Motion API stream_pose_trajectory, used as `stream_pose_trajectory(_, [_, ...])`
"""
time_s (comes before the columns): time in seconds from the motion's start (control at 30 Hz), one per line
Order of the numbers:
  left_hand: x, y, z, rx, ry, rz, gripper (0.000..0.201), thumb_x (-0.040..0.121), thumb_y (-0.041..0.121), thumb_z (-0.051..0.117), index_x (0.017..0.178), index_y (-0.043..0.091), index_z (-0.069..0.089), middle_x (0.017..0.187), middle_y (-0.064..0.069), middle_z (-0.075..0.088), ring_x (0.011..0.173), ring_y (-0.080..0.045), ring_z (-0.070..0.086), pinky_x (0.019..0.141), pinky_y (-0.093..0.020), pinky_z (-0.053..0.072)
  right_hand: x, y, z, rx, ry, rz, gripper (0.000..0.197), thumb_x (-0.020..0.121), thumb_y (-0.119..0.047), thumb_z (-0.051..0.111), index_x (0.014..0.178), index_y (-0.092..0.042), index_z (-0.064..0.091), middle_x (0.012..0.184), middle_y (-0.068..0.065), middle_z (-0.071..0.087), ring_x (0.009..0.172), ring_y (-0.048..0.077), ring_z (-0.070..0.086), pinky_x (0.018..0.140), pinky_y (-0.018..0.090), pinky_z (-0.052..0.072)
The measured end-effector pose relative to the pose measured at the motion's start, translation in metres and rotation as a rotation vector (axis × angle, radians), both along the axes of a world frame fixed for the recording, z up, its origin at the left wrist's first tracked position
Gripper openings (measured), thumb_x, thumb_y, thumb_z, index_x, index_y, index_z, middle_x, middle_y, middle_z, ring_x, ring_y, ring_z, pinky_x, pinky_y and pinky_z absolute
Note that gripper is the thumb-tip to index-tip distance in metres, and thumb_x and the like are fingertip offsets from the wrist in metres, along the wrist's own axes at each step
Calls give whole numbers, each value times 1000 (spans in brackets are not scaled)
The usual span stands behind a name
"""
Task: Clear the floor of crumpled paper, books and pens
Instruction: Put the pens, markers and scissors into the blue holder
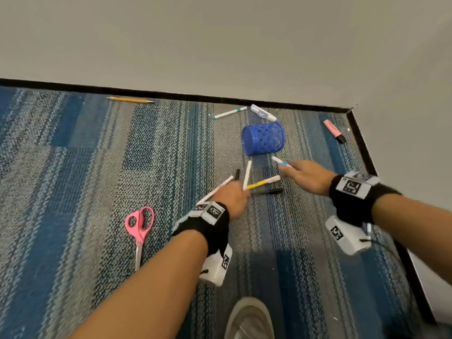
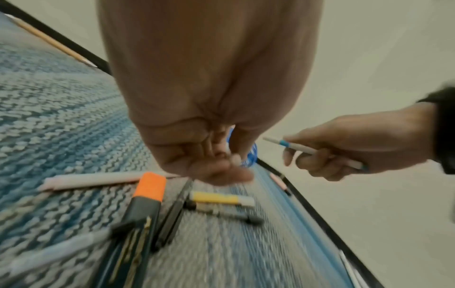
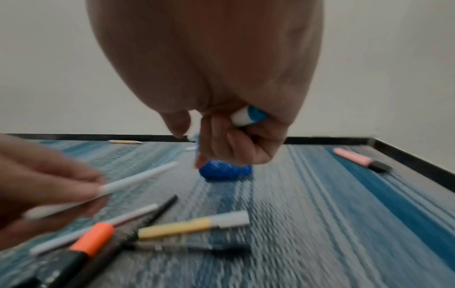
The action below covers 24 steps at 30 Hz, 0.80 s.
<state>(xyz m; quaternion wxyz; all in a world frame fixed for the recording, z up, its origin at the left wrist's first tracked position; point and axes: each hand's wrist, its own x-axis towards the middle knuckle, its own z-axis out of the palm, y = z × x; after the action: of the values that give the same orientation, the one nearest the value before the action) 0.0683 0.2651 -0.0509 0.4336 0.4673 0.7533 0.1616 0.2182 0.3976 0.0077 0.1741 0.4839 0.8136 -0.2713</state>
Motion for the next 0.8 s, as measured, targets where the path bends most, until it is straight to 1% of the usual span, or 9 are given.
stream_pose_trajectory(0.1, [-21, 7, -1, 215, -191, 207, 27, 99, 25, 45, 87, 8, 63, 79, -11, 61, 86, -36, 60, 74, -36, 44, -39, 1, 30, 33, 76, 131, 54, 103, -40, 30, 63, -19, 59, 62, -3, 52, 60, 11, 50, 64, 21, 37])
stream_pose_trajectory(0.17, [-30, 3, -3, 301, -306, 306, 27, 98, 25, 48, 74, 16, 56, 63, -1, 48, 70, -30, 53, 68, -39, 44, -59, 8, 26, 42, 187, 73, 45, 103, -32, 33, 68, -19, 59, 62, -1, 53, 57, 12, 48, 63, 28, 39])
stream_pose_trajectory(0.27, [-36, -4, -2, 347, -421, 378, 28, 96, 24, 55, 69, 19, 48, 61, 0, 45, 62, -22, 48, 58, -40, 45, -80, -3, 3, 26, 419, -120, 28, 100, -30, 42, 78, -17, 54, 71, 2, 53, 65, 18, 47, 67, 31, 37])
stream_pose_trajectory(0.4, [-39, -7, -6, 331, -434, 299, 20, 92, 24, 61, 75, 22, 52, 62, -2, 51, 56, -22, 53, 55, -32, 44, -96, -34, -23, -45, 551, -167, 40, 98, -36, 48, 90, 0, 61, 77, 5, 54, 68, 14, 47, 62, 29, 36])
stream_pose_trajectory(0.5, [-39, -12, -13, 305, -525, 385, 16, 93, 21, 60, 78, 18, 57, 67, -3, 57, 60, -22, 54, 61, -32, 45, -96, -34, -32, 27, 573, -183, 42, 101, -34, 40, 77, -6, 60, 77, 8, 61, 72, 21, 55, 77, 37, 43])
stream_pose_trajectory(0.6, [-45, -20, -32, 252, -118, 534, 11, 93, 24, 58, 87, 16, 63, 89, -7, 66, 82, -25, 61, 77, -35, 49, -80, -22, -39, 56, 451, -220, 44, 103, -35, 31, 69, -13, 48, 68, 4, 52, 70, 25, 51, 74, 35, 39])
stream_pose_trajectory(0.67, [-52, -27, -42, 139, 119, 531, 9, 90, 17, 58, 97, 15, 62, 104, -11, 62, 95, -29, 60, 84, -35, 46, -63, -16, -44, 27, 331, -170, 38, 103, -30, 30, 69, -17, 41, 74, 6, 49, 79, 24, 48, 74, 36, 36])
stream_pose_trajectory(0.73, [-56, -31, -48, -6, 203, 413, 20, 87, 16, 60, 107, 12, 60, 115, -14, 54, 106, -34, 55, 92, -37, 44, -49, -15, -48, 27, 161, -123, 38, 103, -35, 27, 84, -12, 50, 92, 15, 54, 90, 26, 52, 77, 33, 35])
stream_pose_trajectory(0.8, [-57, -34, -54, -68, 249, 303, 28, 86, 22, 64, 110, 10, 57, 117, -15, 53, 110, -35, 53, 93, -40, 45, -40, -17, -50, 35, -18, -71, 57, 101, -48, 20, 97, -5, 58, 108, 21, 59, 103, 33, 58, 84, 34, 39])
